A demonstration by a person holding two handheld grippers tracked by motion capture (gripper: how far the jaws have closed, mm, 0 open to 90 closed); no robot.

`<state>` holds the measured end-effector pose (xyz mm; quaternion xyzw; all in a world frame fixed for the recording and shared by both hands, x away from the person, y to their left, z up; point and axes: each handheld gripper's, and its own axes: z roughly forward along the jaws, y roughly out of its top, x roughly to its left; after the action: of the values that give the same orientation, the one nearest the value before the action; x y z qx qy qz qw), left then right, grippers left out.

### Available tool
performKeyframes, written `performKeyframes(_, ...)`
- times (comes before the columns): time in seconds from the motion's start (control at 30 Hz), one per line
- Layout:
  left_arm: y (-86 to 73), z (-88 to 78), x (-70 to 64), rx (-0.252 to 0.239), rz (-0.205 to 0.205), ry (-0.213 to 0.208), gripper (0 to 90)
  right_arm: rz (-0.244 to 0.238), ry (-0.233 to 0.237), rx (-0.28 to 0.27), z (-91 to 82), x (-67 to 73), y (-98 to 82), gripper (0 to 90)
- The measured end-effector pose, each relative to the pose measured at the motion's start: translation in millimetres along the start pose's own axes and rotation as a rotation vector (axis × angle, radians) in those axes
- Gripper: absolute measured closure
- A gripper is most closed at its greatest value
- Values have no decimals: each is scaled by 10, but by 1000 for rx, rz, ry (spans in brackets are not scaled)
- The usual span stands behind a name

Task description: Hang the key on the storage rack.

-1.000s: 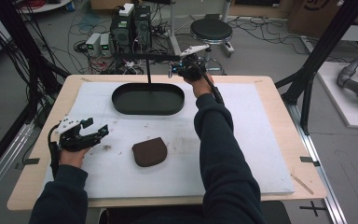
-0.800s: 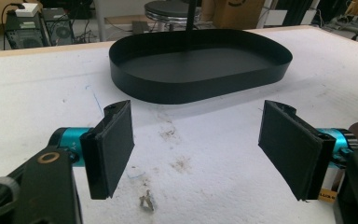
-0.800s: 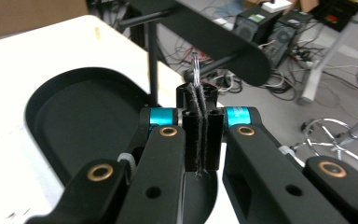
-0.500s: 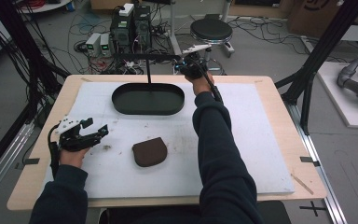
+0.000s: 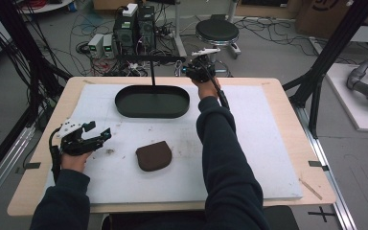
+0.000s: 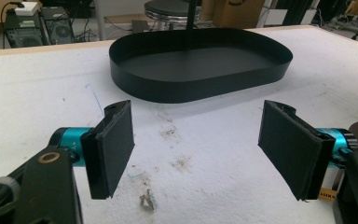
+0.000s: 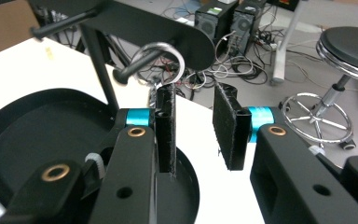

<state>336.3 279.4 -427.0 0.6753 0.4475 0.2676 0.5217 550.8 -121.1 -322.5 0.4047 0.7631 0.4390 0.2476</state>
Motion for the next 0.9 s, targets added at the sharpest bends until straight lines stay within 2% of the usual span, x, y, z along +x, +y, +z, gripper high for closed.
performKeyframes(0.03,0,1,-1,0,-2,-2,263,-29,4,1,-98,-43,-47,677)
performKeyframes(0.07,-1,3,-1,-2,-3,-7,263,-29,4,1,-98,-43,-47,677)
performKeyframes(0.1,-2,4,-4,-5,-5,-8,251,-43,12,-7,-231,-115,-116,604)
performKeyframes(0.13,-1,7,-6,-10,-6,-8,251,-43,12,-7,-231,-115,-116,604)
performKeyframes(0.17,0,9,-5,-12,-14,-12,217,-79,13,23,-390,-236,-222,525)
performKeyframes(0.2,-1,11,-2,-18,-19,-19,217,-79,13,23,-390,-236,-222,525)
performKeyframes(0.23,-2,12,-2,-22,-22,-24,194,-87,43,61,-547,-347,-323,446)
performKeyframes(0.27,-2,14,-4,-26,-23,-28,194,-87,43,61,-547,-347,-323,446)
performKeyframes(0.3,-2,18,-7,-32,-20,-36,184,-84,60,84,-606,-383,-353,405)
performKeyframes(0.33,2,28,-23,-38,-23,-53,179,-112,83,63,-816,-462,-472,380)
performKeyframes(0.37,2,28,-23,-38,-23,-53,179,-112,83,63,-816,-462,-472,380)
performKeyframes(0.4,7,38,-37,-36,-20,-55,178,-142,83,71,-992,-497,-567,321)
performKeyframes(0.43,12,49,-54,-32,-12,-67,178,-142,83,71,-992,-497,-567,321)
performKeyframes(0.5,19,64,-81,-24,2,-79,179,-141,70,66,-1185,-540,-701,270)
performKeyframes(0.53,21,72,-94,-23,6,-89,179,-138,68,73,-1369,-571,-878,223)
performKeyframes(0.6,23,76,-113,-19,12,-107,178,-147,65,84,-1419,-576,-937,216)
performKeyframes(0.67,26,69,-126,-24,10,-112,179,-156,44,60,-1594,-571,-1184,214)
performKeyframes(0.7,29,60,-130,-25,8,-113,179,-156,44,60,-1594,-571,-1184,214)
performKeyframes(0.8,41,33,-144,-32,8,-109,179,-133,26,38,-1688,-572,-1467,213)
performKeyframes(0.9,54,17,-160,-38,7,-107,179,-120,21,37,-1698,-577,-1542,213)
